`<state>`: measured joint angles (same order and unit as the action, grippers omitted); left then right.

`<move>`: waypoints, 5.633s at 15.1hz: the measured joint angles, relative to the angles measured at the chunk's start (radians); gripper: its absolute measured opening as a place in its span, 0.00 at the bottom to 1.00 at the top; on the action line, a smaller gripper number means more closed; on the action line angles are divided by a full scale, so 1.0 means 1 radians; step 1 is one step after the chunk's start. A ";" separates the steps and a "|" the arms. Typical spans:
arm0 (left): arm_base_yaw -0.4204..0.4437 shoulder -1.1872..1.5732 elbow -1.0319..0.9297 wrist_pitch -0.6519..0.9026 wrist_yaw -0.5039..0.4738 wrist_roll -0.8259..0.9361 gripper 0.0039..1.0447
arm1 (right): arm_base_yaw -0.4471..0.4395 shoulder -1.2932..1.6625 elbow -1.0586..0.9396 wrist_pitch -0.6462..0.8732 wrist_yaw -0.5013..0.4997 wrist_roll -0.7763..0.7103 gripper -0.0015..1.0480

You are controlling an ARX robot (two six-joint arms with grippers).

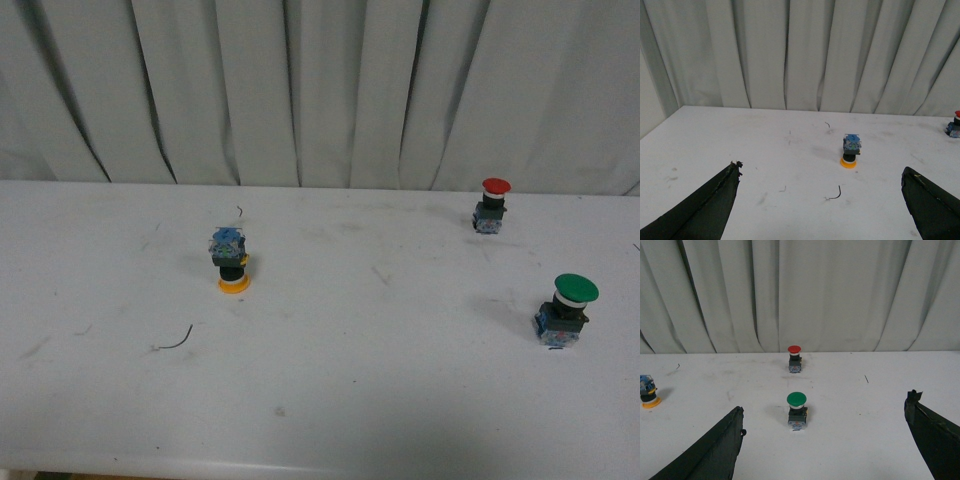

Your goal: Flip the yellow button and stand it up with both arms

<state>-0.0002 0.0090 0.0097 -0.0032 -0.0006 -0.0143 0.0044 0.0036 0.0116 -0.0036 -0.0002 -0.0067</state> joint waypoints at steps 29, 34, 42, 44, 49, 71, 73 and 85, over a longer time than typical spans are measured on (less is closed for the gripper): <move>-0.058 0.851 0.286 0.511 0.087 -0.209 0.94 | 0.000 0.000 0.000 0.000 0.000 0.000 0.94; -0.195 1.698 0.845 0.501 0.014 -0.092 0.94 | 0.000 0.000 0.000 0.000 0.000 0.000 0.94; -0.191 2.105 1.380 0.144 -0.034 0.023 0.94 | 0.000 0.000 0.000 0.000 0.000 0.000 0.94; -0.181 2.148 1.434 0.056 0.001 0.015 0.94 | 0.000 0.000 0.000 0.000 0.000 0.000 0.94; -0.160 2.193 1.439 -0.003 0.073 -0.015 0.94 | 0.000 0.000 0.000 0.000 0.000 0.000 0.94; -0.206 2.236 1.414 0.023 0.023 0.008 0.34 | 0.000 0.000 0.000 0.000 0.000 0.000 0.94; -0.209 2.141 1.324 0.088 0.055 0.007 0.34 | 0.000 0.000 0.000 0.000 0.000 0.000 0.94; -0.144 1.379 0.658 0.539 0.482 -0.306 0.34 | 0.000 0.000 0.000 0.000 0.000 0.000 0.94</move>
<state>-0.1440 1.3880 0.6678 0.5358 0.4816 -0.3199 0.0044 0.0036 0.0116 -0.0032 -0.0002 -0.0067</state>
